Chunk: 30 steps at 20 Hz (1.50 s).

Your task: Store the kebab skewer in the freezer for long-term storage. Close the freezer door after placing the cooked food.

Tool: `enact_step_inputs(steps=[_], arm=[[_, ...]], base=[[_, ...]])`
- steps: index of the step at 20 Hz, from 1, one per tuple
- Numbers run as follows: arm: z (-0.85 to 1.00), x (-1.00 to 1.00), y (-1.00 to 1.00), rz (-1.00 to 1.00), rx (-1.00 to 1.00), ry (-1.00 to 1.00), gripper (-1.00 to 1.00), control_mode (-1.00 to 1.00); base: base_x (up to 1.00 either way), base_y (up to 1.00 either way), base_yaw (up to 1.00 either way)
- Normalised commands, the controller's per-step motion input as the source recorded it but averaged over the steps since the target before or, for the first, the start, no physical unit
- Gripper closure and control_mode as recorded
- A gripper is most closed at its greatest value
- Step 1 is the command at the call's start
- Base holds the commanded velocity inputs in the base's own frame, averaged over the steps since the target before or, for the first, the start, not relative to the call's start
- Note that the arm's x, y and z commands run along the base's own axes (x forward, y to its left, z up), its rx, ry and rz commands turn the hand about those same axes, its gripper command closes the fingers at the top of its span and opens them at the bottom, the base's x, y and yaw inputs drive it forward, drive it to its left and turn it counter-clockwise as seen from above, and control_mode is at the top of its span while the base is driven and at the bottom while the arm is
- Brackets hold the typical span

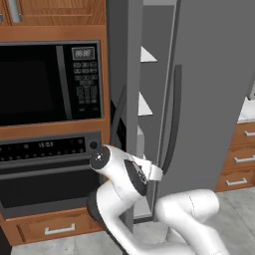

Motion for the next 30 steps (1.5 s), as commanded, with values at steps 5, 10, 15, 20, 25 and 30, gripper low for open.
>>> enact_step_inputs(steps=[5, 10, 15, 20, 25, 30], arm=[[-0.07, 0.48, 0.23, -0.29, -0.21, -0.16, -1.00, -1.00], [-0.22, 0.47, 0.18, -0.27, -0.15, -0.31, -1.00, -1.00], [-0.06, 0.16, 0.31, -0.19, -0.07, -0.34, -1.00, -1.00], [0.00, 0.29, 0.35, -0.02, 0.00, -0.06, -1.00, -1.00], [-0.02, 0.52, 0.29, 0.00, 0.00, 0.00, -1.00, -1.00], [-0.11, 0.56, 0.21, 0.00, 0.00, 0.03, -1.00, -1.00]], base=[[0.00, 0.00, 0.00], [0.00, 0.00, 0.00], [0.00, 0.00, 0.00], [0.00, 0.00, 0.00], [0.00, 0.00, 0.00], [0.00, 0.00, 0.00]])
